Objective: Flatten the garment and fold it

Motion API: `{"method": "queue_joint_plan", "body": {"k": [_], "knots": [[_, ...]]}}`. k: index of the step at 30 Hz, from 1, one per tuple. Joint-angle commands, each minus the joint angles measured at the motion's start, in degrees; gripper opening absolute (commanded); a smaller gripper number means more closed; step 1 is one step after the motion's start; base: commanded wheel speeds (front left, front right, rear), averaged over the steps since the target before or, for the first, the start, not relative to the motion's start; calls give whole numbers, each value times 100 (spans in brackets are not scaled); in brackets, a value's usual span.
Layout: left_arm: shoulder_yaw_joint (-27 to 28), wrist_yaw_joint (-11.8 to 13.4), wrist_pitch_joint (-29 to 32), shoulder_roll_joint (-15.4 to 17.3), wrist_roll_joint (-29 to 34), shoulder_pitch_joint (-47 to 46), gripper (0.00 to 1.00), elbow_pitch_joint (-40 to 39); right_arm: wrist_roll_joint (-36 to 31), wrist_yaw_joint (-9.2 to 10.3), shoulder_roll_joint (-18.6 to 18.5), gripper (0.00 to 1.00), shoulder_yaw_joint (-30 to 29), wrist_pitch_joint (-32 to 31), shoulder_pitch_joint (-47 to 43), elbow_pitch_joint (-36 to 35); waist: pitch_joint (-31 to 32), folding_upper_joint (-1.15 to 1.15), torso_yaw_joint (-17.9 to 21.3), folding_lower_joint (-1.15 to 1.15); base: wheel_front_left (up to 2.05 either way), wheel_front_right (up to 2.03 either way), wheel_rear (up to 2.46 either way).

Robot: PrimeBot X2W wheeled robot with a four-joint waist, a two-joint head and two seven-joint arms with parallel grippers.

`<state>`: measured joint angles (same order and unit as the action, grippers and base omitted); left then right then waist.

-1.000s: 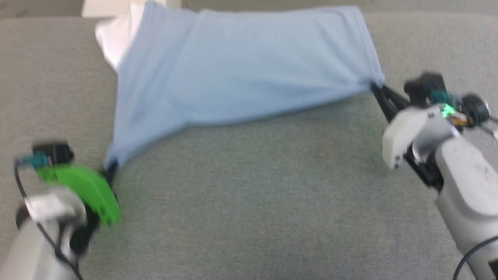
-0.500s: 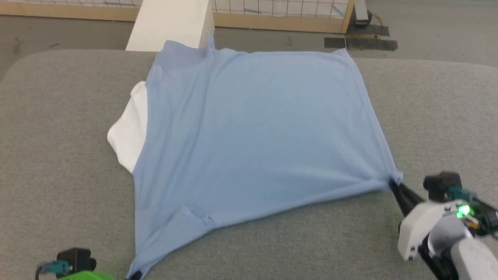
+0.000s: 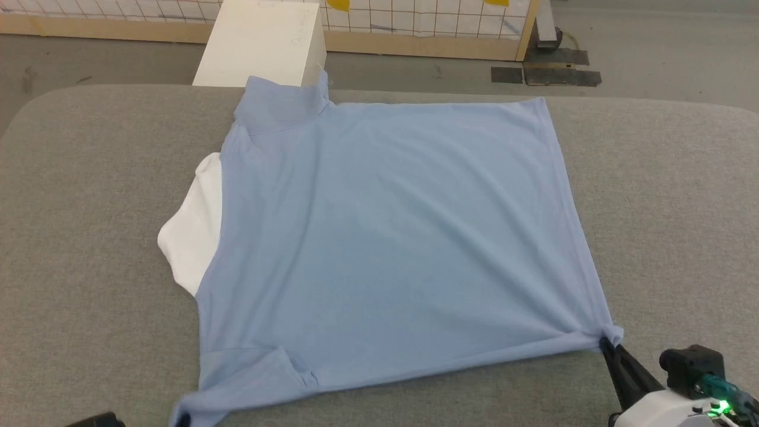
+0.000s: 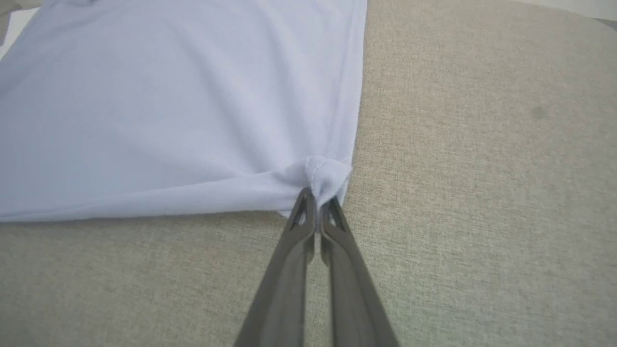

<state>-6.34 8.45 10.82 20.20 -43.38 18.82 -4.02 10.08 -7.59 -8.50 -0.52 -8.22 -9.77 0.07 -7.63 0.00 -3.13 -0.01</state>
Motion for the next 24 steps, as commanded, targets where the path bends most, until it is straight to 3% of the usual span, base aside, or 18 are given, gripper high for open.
{"method": "queue_joint_plan", "body": {"k": [1,6,10,17,24], "knots": [[22,3,-314,-56,216,-227,0,26,-67,10,-3,0,2,218,-76,-53,-6,0,7,1,0,0,0],[-143,-35,-1451,-190,988,-904,0,165,-165,10,-112,0,246,1025,29,74,-48,0,47,1,0,0,0],[-305,-134,-1926,-175,1404,-1565,0,285,-192,10,-300,0,494,1309,411,181,-146,0,121,1,0,0,0],[-516,-395,-1871,60,1769,-2919,0,567,-170,10,-668,0,789,1097,1325,318,-451,0,215,1,0,0,0],[-641,-670,-1309,325,1845,-4153,0,1211,-19,10,-803,0,955,630,2237,693,-850,0,337,1,0,0,0]]}}
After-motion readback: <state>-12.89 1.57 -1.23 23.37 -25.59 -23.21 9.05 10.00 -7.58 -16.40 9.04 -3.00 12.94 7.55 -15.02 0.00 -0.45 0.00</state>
